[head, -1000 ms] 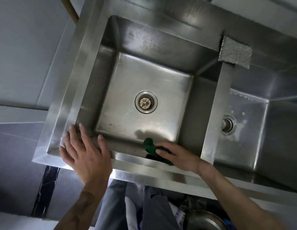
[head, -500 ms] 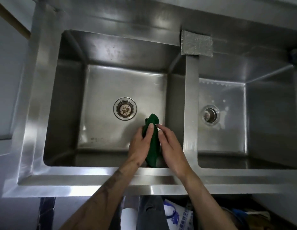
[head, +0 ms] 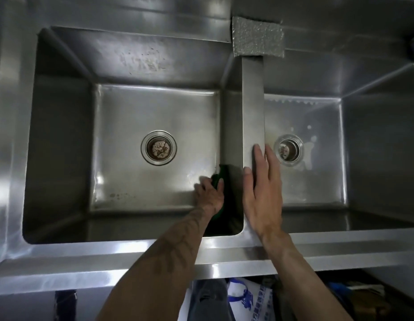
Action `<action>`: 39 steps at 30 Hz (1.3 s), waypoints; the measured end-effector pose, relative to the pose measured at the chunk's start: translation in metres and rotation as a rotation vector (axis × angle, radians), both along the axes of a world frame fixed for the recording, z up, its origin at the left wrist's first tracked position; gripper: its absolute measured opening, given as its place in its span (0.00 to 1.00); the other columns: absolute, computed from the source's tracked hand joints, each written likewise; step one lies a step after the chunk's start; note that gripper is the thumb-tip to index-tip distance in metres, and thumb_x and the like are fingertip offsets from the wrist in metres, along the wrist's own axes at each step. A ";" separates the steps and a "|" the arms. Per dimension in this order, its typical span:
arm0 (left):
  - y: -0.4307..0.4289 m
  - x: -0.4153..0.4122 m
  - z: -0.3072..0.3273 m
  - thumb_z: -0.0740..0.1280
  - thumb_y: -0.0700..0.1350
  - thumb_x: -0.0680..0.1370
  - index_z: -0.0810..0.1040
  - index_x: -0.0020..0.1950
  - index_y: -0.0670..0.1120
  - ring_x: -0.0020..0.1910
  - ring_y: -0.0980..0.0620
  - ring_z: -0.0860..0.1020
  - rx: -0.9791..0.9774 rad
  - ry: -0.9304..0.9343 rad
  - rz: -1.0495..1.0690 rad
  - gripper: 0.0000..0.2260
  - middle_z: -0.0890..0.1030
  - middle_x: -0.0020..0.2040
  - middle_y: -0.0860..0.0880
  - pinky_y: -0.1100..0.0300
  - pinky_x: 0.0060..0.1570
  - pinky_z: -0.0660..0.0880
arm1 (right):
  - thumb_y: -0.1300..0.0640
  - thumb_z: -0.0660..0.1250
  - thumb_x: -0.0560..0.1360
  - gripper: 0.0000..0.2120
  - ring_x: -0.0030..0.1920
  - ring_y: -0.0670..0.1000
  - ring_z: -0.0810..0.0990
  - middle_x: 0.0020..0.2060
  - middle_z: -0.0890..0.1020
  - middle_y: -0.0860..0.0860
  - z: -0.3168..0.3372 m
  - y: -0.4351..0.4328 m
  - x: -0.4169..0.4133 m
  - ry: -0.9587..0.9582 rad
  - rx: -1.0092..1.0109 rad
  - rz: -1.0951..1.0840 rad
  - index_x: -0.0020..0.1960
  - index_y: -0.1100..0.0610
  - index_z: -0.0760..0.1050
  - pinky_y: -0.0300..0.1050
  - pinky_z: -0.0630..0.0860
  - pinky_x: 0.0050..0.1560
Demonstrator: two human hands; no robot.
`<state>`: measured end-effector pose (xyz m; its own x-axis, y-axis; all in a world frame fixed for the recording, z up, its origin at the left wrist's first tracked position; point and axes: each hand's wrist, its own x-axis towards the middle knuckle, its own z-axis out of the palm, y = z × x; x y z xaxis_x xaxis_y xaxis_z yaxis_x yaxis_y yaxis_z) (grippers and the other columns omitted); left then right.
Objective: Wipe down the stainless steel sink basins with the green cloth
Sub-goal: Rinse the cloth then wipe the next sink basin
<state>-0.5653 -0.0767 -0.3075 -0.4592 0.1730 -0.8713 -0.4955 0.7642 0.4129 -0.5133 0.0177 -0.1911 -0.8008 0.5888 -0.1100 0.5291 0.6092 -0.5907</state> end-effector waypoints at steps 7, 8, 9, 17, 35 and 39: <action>-0.007 0.001 0.061 0.52 0.59 0.88 0.65 0.68 0.53 0.63 0.43 0.79 0.276 -0.199 0.138 0.14 0.79 0.64 0.44 0.46 0.69 0.75 | 0.49 0.52 0.87 0.25 0.83 0.49 0.56 0.84 0.57 0.51 -0.002 0.001 -0.003 -0.030 0.006 0.000 0.84 0.48 0.58 0.50 0.60 0.80; -0.008 0.004 0.066 0.52 0.60 0.88 0.66 0.66 0.55 0.62 0.45 0.79 0.304 -0.198 0.177 0.12 0.78 0.63 0.45 0.45 0.69 0.76 | 0.49 0.52 0.87 0.25 0.83 0.49 0.56 0.84 0.56 0.51 -0.002 0.000 -0.003 -0.030 0.005 0.002 0.84 0.48 0.58 0.51 0.61 0.80; -0.006 0.006 0.067 0.53 0.60 0.88 0.66 0.64 0.55 0.62 0.45 0.79 0.315 -0.171 0.208 0.12 0.77 0.64 0.45 0.45 0.69 0.76 | 0.48 0.52 0.87 0.25 0.83 0.50 0.57 0.84 0.56 0.52 -0.002 0.000 -0.003 -0.028 0.005 0.004 0.84 0.48 0.58 0.52 0.62 0.80; 0.018 0.003 0.025 0.49 0.59 0.88 0.55 0.82 0.43 0.70 0.32 0.74 -0.041 -0.089 0.121 0.28 0.69 0.77 0.34 0.40 0.71 0.72 | 0.47 0.51 0.87 0.25 0.81 0.54 0.61 0.83 0.58 0.52 -0.005 -0.002 -0.003 -0.026 0.018 -0.017 0.84 0.48 0.58 0.60 0.70 0.75; 0.027 -0.010 0.054 0.58 0.62 0.84 0.77 0.57 0.55 0.55 0.51 0.80 0.343 0.306 0.375 0.14 0.80 0.54 0.48 0.50 0.59 0.78 | 0.45 0.46 0.87 0.25 0.78 0.54 0.69 0.81 0.60 0.50 -0.009 0.001 -0.002 -0.016 -0.011 -0.006 0.83 0.44 0.56 0.60 0.78 0.67; 0.039 -0.025 0.073 0.59 0.53 0.88 0.77 0.62 0.51 0.55 0.64 0.73 0.392 0.419 0.431 0.10 0.74 0.55 0.50 0.70 0.56 0.70 | 0.45 0.46 0.86 0.26 0.77 0.54 0.70 0.82 0.59 0.49 -0.010 0.001 0.000 -0.032 -0.009 -0.006 0.84 0.42 0.54 0.60 0.79 0.65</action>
